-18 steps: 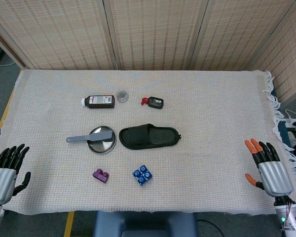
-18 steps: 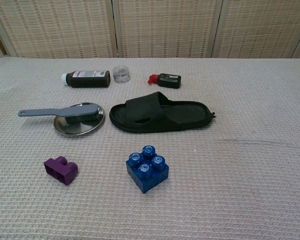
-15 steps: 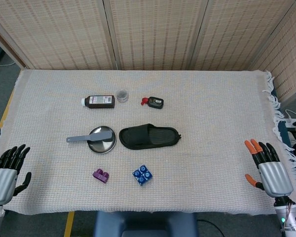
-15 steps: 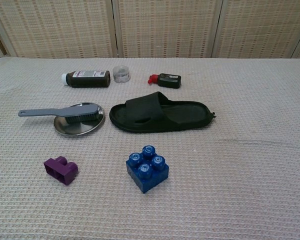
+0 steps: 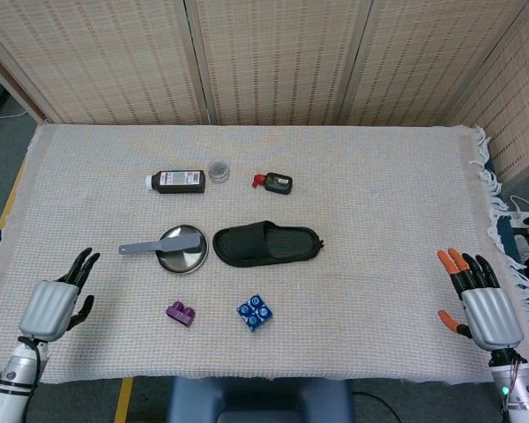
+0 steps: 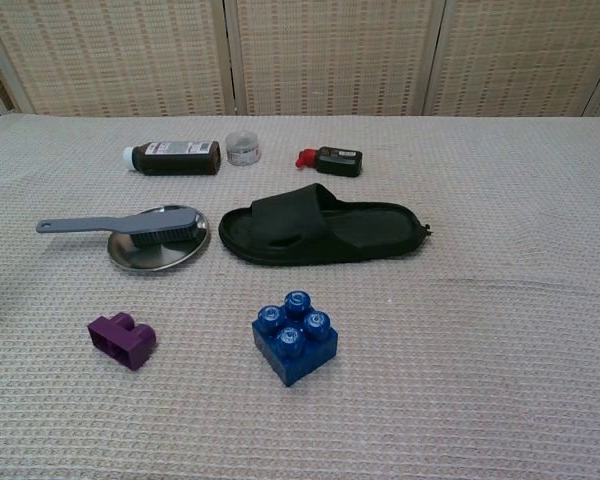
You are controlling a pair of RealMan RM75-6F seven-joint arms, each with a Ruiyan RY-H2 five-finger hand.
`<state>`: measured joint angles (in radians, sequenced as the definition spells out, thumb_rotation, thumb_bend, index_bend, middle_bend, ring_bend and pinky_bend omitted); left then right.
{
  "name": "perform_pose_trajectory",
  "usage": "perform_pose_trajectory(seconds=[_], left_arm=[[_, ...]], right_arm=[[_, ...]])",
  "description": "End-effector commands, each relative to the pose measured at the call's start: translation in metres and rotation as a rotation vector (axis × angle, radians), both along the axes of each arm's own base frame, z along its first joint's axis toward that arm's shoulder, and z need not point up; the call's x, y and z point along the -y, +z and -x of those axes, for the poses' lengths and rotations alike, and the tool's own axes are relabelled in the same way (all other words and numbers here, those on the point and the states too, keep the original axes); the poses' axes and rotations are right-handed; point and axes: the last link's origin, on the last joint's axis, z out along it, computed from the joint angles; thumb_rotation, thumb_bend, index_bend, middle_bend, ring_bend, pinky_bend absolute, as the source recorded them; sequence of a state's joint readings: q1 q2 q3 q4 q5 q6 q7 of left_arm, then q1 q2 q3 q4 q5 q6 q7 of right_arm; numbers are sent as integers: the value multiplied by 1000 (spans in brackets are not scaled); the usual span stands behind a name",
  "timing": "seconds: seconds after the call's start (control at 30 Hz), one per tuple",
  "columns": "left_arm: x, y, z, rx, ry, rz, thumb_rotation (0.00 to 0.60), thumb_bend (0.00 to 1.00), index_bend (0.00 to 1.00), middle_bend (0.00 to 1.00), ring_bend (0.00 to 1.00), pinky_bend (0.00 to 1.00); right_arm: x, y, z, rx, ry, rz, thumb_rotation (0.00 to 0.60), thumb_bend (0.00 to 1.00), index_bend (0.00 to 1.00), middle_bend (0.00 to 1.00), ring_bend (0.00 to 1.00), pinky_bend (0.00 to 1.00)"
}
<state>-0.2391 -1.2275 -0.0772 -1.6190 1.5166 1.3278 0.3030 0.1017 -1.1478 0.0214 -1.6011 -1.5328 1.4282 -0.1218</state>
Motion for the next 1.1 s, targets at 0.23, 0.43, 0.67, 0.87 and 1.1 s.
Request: perform_pose_trajectory(seconds=[0.23, 0.43, 0.67, 0.87, 1.1], left_arm=[[-63, -73, -68, -30, -116, 17, 600, 467, 175, 243, 917, 1000], [-84, -102, -80, -58, -41, 49, 600, 452, 231, 280, 936, 1000], [-97, -119, -89, -107, -6, 59, 600, 410, 201, 243, 935, 1000], [-109, -125, -87, -152, -3, 7, 600, 405, 194, 219, 936, 1000], [-119, -136, -78, -223, 28, 9, 600, 405, 194, 225, 936, 1000]], right_arm=[[-2, -1, 0, -13, -3, -3, 600, 119, 0, 0, 0, 0], [-1, 0, 2, -18, -18, -4, 600, 119, 0, 0, 0, 0], [-1, 0, 2, -18, -26, -13, 600, 118, 0, 0, 0, 0], [-1, -1, 2, -17, -32, -22, 600, 118, 0, 0, 0, 0], [-1, -1, 3, -19, -39, -24, 600, 118, 0, 0, 0, 0]])
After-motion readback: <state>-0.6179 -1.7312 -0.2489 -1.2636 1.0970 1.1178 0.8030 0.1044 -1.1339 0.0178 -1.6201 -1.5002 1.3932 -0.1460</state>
